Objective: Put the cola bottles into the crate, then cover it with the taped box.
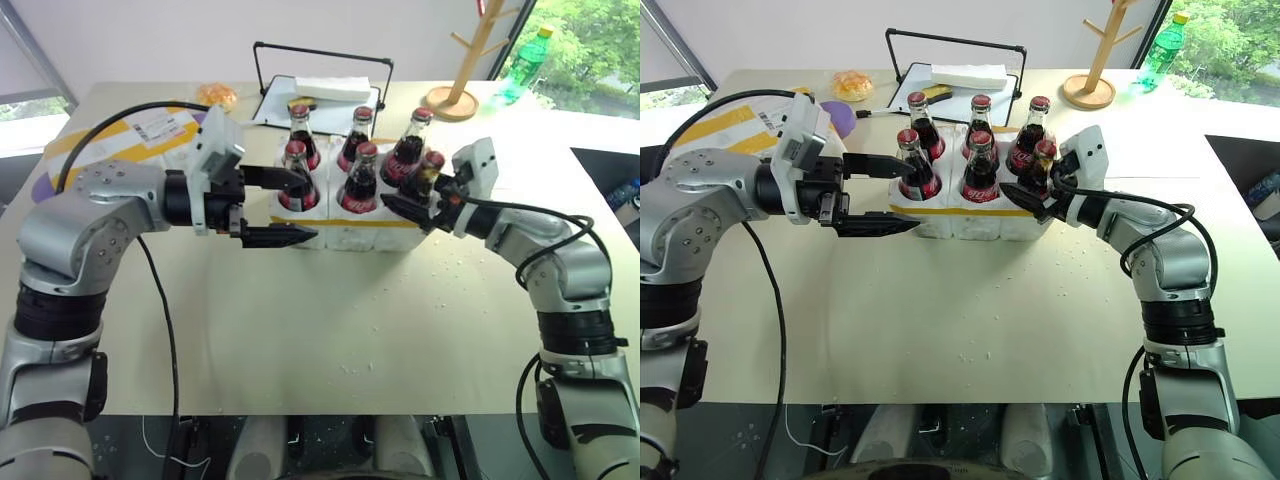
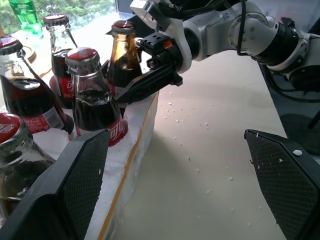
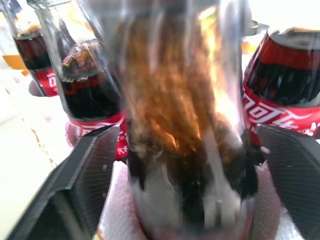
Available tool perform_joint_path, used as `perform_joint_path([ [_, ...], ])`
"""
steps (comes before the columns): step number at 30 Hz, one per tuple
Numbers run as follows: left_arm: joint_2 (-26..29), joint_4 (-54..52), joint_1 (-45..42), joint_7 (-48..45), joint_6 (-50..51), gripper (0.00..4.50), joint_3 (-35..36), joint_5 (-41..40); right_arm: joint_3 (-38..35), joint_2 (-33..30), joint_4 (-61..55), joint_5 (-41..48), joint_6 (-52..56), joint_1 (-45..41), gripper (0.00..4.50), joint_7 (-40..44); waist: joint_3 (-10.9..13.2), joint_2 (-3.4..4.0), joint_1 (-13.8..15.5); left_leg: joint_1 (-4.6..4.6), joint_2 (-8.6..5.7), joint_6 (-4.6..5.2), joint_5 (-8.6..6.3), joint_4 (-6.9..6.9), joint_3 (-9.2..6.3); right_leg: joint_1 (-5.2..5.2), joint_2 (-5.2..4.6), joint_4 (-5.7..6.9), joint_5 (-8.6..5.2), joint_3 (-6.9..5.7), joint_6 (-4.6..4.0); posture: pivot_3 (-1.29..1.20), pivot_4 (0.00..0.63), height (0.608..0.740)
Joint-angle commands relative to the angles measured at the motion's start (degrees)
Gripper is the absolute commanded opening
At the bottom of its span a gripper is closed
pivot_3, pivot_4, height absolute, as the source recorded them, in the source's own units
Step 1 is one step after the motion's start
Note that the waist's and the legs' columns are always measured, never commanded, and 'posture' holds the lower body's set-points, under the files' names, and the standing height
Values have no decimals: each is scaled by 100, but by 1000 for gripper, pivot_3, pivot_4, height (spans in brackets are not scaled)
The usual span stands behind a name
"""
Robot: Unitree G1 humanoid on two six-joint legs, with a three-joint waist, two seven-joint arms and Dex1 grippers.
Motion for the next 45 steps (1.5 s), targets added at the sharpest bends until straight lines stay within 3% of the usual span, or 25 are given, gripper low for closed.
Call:
perform_joint_path([
  [1,254,-303,268,318,0,4500,592,4,-510,-378,-318,310,57,-156,4472,349,2,3,0,0,0,0,0,-1,0,0,0,-1,0,0,0,0,150,740],
  [5,615,-660,834,845,49,4500,1317,95,-1182,-1035,-478,857,384,-286,4472,756,4,2,47,-7,0,0,0,-4,-1,-7,-1,-4,0,0,0,0,150,740],
  [8,1159,-1054,1785,1224,-164,4500,2138,761,-1797,-1641,-316,1394,728,-567,4472,1145,5,4,45,-4,1,-1,-2,-4,-1,-3,-1,-9,0,-1,0,0,150,740],
  [13,1822,-1226,4299,1196,-1262,4500,3408,2724,-1960,-1989,-156,2136,1384,-997,4472,1572,2,3,-55,1,5,-2,-4,-21,10,-13,-2,-10,-1,1,-4,0,150,740],
  [16,1775,-756,5796,1359,-2304,4500,4128,4087,-1832,-1897,-209,2292,1484,-1193,4472,1612,2,1,-85,-1,5,-3,-7,-33,14,-23,-7,-18,5,1,-13,0,150,740],
  [19,1659,69,6570,2111,-3213,4500,4361,5143,-1646,-1711,-243,2402,1511,-1302,4472,1691,1,4,-84,-5,3,11,-21,-47,22,-44,-18,-22,9,4,-21,0,150,740],
  [25,1774,2188,5537,3840,-4377,4500,3273,5939,-1388,-1475,-371,2460,1501,-1301,4472,1753,-2,0,76,-8,3,-1,-26,-68,23,-87,-25,-18,18,8,-32,0,150,740],
  [30,1908,4299,3842,4725,-5287,4500,1978,6438,-1514,-1451,-604,2666,1685,-1242,4472,1513,-10,-17,79,-15,-2,-2,-25,-69,40,-96,-36,-8,22,7,-33,0,150,740],
  [38,1821,7242,1242,5631,-6411,4500,188,7257,-2005,-1721,-1140,3067,2018,-895,4472,1072,-20,-41,60,-11,8,-3,-2,-72,98,-85,-33,8,27,5,-27,0,150,740],
  [45,1549,8497,-54,5976,-6615,4500,-787,7664,-2521,-2056,-1517,3465,2235,-554,4472,676,-31,-67,58,-9,11,2,-4,-72,110,-84,-32,8,30,6,-21,0,150,740],
])
